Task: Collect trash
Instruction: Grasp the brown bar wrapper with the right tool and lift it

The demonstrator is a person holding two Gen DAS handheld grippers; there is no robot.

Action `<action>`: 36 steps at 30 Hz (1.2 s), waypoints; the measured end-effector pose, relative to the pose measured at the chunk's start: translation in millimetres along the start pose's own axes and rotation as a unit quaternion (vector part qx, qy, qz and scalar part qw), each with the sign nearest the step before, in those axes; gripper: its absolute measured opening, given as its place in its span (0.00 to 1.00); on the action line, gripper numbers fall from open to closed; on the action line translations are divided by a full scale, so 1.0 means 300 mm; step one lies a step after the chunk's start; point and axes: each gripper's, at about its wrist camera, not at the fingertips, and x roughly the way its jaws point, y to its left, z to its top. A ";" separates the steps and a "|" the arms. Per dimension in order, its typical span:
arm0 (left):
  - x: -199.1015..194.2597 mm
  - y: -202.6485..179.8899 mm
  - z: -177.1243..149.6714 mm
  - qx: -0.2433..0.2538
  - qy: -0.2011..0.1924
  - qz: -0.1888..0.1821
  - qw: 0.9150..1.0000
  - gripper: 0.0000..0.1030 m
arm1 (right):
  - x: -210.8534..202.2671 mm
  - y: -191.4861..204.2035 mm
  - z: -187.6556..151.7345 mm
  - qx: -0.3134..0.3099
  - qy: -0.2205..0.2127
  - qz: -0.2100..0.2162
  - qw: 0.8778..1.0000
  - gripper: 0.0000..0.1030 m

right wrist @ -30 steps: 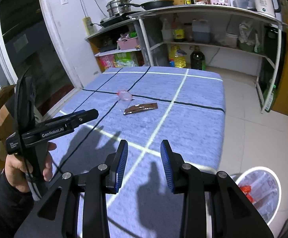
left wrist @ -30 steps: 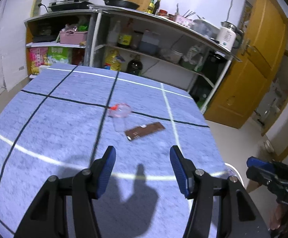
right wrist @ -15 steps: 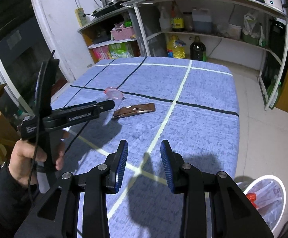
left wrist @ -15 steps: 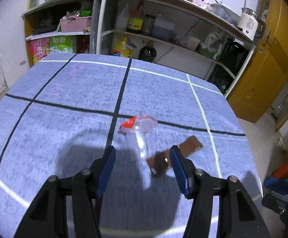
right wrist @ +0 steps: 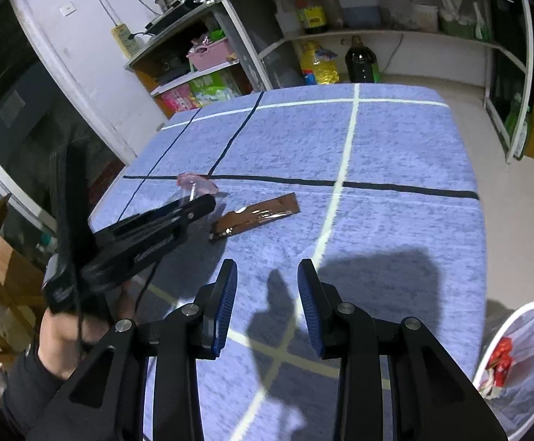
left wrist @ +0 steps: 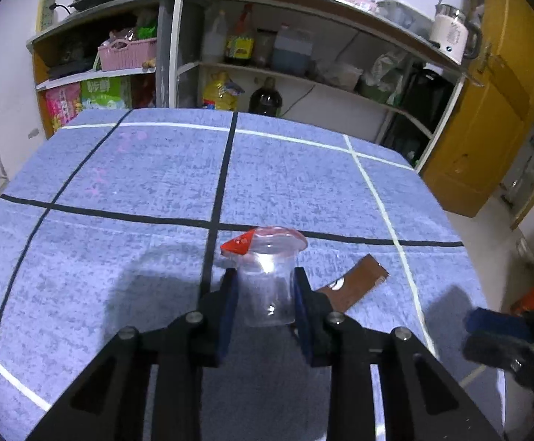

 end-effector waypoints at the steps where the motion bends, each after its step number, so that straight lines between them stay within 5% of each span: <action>1: -0.016 0.010 -0.003 0.003 -0.004 0.000 1.000 0.29 | 0.013 0.007 0.006 0.001 0.001 -0.001 1.000 0.34; 13: -0.261 0.187 -0.076 -0.018 -0.045 -0.013 0.999 0.29 | 0.264 0.050 0.133 0.094 0.030 -0.056 0.994 0.35; 17: -0.299 0.232 -0.092 -0.035 -0.053 -0.022 0.998 0.29 | 0.303 0.077 0.165 0.112 0.015 -0.080 0.990 0.43; 24: -0.319 0.257 -0.117 -0.041 -0.054 -0.033 0.997 0.29 | 0.367 0.221 0.141 -0.004 0.035 -0.147 0.988 0.48; 29: -0.302 0.256 -0.129 -0.040 -0.044 -0.029 0.998 0.29 | 0.350 0.229 0.080 -0.051 0.033 -0.162 0.985 0.27; 36: -0.283 0.187 -0.140 -0.027 -0.032 -0.028 0.999 0.29 | 0.278 0.177 0.032 -0.049 0.036 -0.110 0.992 0.21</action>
